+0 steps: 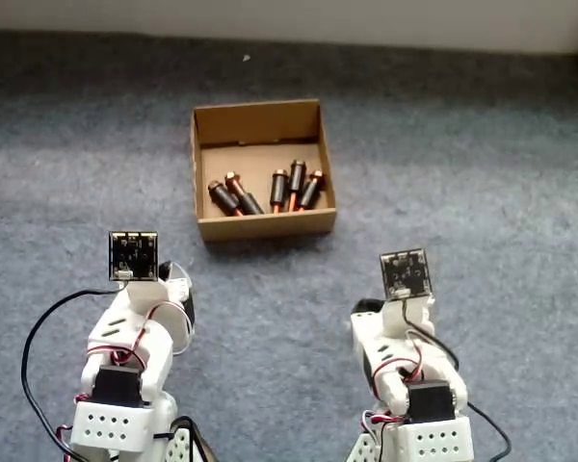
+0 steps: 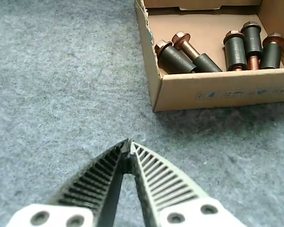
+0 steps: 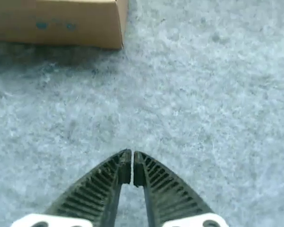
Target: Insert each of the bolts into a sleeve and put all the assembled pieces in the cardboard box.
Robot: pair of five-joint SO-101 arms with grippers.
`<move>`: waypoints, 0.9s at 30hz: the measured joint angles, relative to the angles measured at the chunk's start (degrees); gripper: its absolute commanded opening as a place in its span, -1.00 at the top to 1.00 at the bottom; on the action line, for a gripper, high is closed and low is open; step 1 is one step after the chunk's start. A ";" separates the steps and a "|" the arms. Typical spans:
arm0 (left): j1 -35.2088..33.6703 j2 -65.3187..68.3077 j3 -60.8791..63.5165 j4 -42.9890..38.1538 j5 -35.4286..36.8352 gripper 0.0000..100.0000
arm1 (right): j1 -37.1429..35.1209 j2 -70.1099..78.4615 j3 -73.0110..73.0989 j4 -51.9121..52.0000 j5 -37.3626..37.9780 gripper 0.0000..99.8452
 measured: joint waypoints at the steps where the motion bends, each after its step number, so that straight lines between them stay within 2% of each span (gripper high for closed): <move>1: 0.00 0.00 0.00 0.00 0.00 0.99 | 0.00 0.00 0.00 1.76 0.00 0.99; 6: 0.00 0.00 0.00 1.41 0.00 0.99 | 0.09 0.00 0.00 7.21 0.00 0.99; 17: 0.00 0.00 0.00 17.14 0.00 0.99 | 0.00 0.00 0.00 7.47 0.00 0.99; 27: 0.00 0.00 0.00 17.93 -0.09 0.99 | 0.00 0.00 0.00 7.47 0.00 0.99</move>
